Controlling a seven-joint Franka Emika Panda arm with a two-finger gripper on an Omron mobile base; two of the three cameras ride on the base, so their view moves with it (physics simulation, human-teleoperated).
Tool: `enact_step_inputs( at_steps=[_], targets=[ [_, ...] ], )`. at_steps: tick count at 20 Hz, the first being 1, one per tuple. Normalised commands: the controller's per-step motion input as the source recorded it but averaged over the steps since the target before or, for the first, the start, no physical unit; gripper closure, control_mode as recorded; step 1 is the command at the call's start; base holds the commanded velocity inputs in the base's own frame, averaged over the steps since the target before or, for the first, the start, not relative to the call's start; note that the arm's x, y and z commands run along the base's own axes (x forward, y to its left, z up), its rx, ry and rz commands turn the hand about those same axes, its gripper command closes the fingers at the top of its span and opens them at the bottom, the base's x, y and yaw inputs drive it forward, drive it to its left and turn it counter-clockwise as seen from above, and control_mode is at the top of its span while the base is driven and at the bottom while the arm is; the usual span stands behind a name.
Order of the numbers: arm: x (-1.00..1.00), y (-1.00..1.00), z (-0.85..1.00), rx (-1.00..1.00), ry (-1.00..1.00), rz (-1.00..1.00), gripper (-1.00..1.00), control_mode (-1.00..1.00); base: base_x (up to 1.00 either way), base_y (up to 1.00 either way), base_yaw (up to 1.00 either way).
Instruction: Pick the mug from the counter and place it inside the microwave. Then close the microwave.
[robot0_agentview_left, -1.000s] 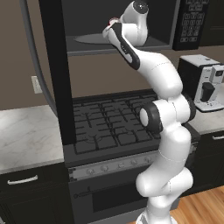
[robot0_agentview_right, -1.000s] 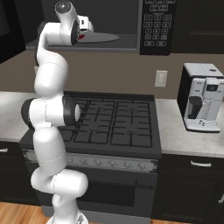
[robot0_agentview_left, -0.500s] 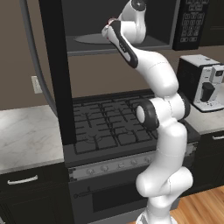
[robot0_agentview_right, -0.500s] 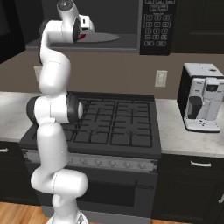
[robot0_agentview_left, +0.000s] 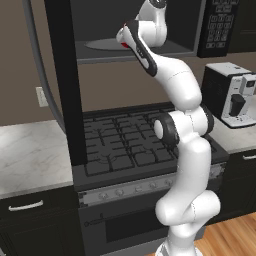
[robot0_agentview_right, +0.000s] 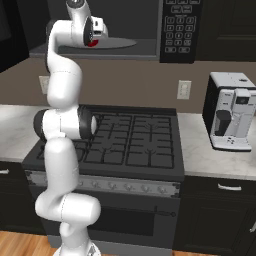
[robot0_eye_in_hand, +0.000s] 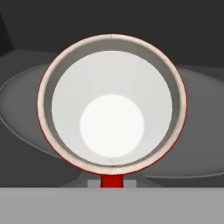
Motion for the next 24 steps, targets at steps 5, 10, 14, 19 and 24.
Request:
enact_step_inputs(
  at_steps=[5,10,14,19,24],
  targets=[
    [0.00,0.00,-0.11,0.00,0.00,0.00,1.00,-1.00,0.00,0.00,0.00],
    [0.00,0.00,-0.09,0.00,0.00,0.00,1.00,-1.00,0.00,0.00,0.00],
    [0.00,0.00,0.00,0.00,0.00,0.00,1.00,-1.00,0.00,0.00,0.00],
    [0.00,0.00,0.00,0.00,0.00,0.00,-1.00,-1.00,0.00,0.00,0.00],
    [-0.14,0.00,0.00,0.00,0.00,0.00,-1.00,-1.00,0.00,0.00,0.00]
  ],
)
